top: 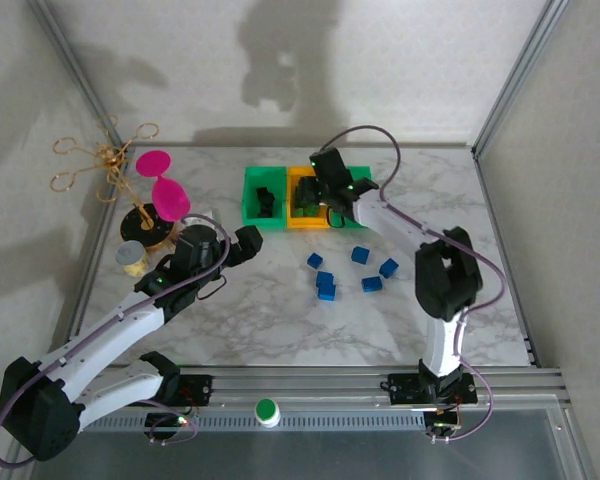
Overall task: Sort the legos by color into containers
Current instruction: Place the lego in the container, then pick up the lego from the center of the table.
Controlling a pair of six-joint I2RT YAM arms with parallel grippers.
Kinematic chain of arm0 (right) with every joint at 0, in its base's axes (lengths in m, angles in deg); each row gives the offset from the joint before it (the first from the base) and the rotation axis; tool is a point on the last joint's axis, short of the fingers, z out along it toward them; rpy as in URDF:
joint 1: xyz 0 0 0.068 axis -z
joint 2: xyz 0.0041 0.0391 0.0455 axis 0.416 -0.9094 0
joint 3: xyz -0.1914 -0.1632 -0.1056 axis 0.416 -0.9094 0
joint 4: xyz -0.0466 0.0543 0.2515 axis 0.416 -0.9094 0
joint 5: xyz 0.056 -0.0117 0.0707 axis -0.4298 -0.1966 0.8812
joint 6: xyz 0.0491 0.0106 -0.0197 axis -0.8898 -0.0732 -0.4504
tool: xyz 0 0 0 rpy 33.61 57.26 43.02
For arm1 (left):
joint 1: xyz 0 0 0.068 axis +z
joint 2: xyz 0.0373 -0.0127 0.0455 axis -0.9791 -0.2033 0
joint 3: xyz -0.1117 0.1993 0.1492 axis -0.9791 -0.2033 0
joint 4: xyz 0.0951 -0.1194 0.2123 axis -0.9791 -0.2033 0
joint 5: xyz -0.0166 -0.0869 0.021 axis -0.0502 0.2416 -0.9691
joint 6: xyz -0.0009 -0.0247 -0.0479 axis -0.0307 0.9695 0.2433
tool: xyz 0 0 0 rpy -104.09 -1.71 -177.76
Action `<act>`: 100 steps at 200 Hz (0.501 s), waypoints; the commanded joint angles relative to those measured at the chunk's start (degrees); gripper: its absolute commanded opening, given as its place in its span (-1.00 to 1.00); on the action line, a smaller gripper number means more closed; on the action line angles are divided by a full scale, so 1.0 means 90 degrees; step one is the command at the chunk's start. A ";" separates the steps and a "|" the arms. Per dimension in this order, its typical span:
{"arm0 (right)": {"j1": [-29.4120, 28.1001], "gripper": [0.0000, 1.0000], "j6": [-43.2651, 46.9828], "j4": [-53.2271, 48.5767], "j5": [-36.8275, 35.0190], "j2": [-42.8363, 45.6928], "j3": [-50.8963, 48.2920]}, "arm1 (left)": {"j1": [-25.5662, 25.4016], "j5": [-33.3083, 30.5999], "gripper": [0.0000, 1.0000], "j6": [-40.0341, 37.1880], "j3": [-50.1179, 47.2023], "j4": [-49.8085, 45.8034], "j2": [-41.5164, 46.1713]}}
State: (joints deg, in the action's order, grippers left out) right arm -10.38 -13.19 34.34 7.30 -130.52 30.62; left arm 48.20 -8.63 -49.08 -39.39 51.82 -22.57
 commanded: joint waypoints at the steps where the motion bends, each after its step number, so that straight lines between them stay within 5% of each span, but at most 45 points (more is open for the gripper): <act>1: 0.0003 0.17 -0.0379 -0.0088 0.0190 0.0730 -0.0894 | -0.0122 0.0156 0.99 -0.0092 0.0096 0.0067 0.0089; 100: -0.1258 0.41 -0.1863 -0.0798 -0.0324 0.2533 -0.3633 | -0.1158 -0.0224 0.99 0.0557 -0.0673 0.0006 0.0517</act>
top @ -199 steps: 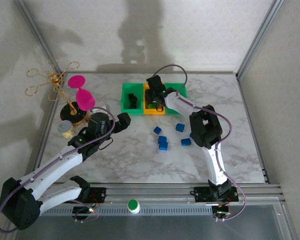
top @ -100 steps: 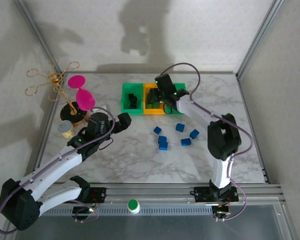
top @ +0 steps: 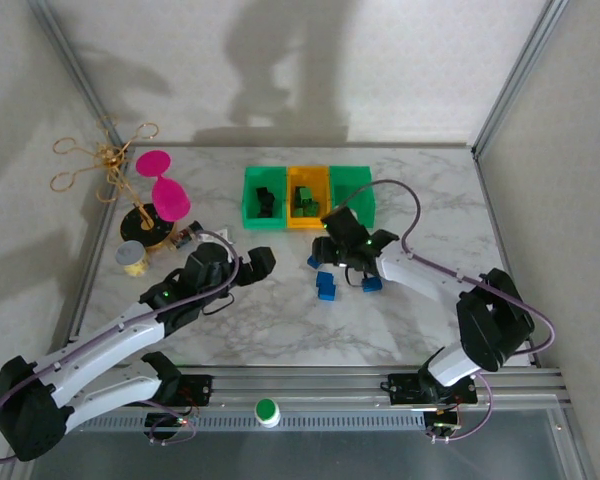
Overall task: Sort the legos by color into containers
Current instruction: Pick up the lego from the center of the table.
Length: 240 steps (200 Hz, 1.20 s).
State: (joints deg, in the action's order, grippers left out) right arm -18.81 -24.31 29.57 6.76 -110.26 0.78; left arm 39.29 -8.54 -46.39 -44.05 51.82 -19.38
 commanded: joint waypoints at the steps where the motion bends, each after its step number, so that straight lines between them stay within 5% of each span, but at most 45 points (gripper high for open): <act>1: -0.0332 0.41 -0.0649 -0.0270 -0.0262 0.0283 -0.0330 | -0.0174 -0.0241 0.99 0.0263 -0.0155 0.0006 0.0163; 124: -0.0959 0.46 -0.1563 0.0272 -0.0192 -0.0444 -0.0913 | -0.0249 -0.0735 0.99 0.0591 -0.0629 -0.0172 0.0585; 240: -0.1035 -0.07 -0.1428 -0.0063 -0.0484 -0.0446 -0.0836 | -0.0249 -0.0754 0.99 0.0591 -0.0634 -0.0176 0.0585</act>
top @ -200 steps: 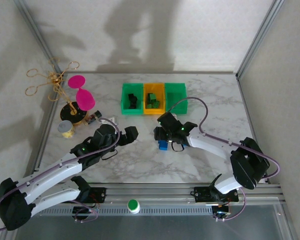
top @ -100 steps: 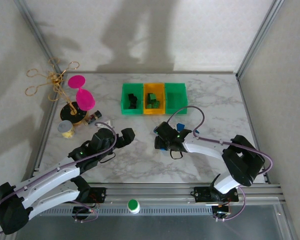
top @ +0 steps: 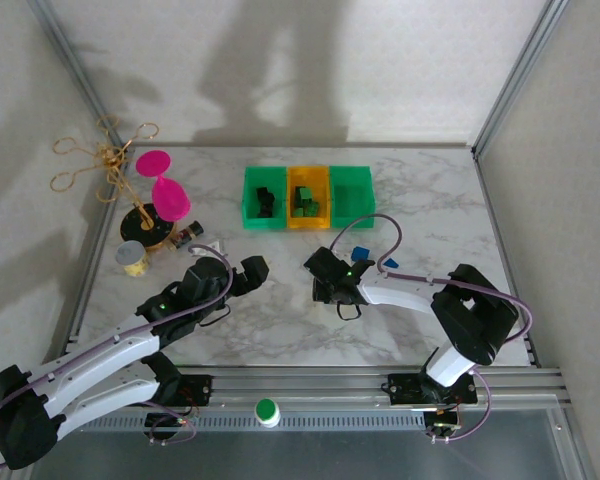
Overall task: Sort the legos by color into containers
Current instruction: Pick up the lego from the center of the table.
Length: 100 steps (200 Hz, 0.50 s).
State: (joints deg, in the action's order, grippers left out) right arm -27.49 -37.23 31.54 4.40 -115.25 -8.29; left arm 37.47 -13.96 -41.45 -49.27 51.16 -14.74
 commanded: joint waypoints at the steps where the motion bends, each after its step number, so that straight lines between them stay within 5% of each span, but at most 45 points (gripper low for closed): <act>1: -0.0072 -0.08 0.0005 -0.0288 -0.0223 0.0117 0.0169 | -0.0047 -0.0152 0.99 0.0047 -0.0053 -0.0105 0.0070; 100: 0.0214 -0.10 0.0175 -0.0954 -0.0508 0.1310 0.0437 | -0.0047 -0.0073 0.99 -0.0082 0.0247 0.0057 -0.0152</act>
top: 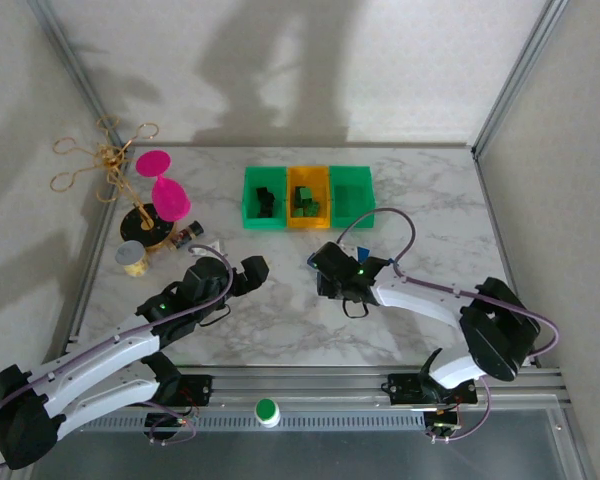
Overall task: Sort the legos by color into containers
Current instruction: Pick up the lego from the center of the table, then place the lego in the container.
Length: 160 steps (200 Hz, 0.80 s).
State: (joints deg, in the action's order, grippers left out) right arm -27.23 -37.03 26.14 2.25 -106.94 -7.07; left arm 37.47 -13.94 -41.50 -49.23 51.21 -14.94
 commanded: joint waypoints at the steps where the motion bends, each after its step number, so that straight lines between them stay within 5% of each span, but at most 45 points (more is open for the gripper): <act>1: 0.0192 -0.10 0.0165 -0.0356 -0.0270 0.0405 0.0307 | -0.0047 -0.0071 0.99 -0.0083 0.0249 0.0058 -0.0141; 69: 0.1654 -0.08 0.1226 -0.0153 -0.0142 0.0487 0.1003 | -0.0047 0.0078 0.99 -0.0321 0.0905 0.0481 -0.0901; 160: 0.2627 -0.07 0.2237 0.0858 -0.0159 -0.1563 0.2651 | -0.0041 0.0216 0.99 -0.0618 0.1766 0.0890 -0.2099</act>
State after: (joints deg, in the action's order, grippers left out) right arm -4.06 -20.71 30.75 2.23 -116.56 12.21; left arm 37.47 -13.04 -45.52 -35.87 56.85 -31.81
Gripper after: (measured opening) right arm 0.463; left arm 0.996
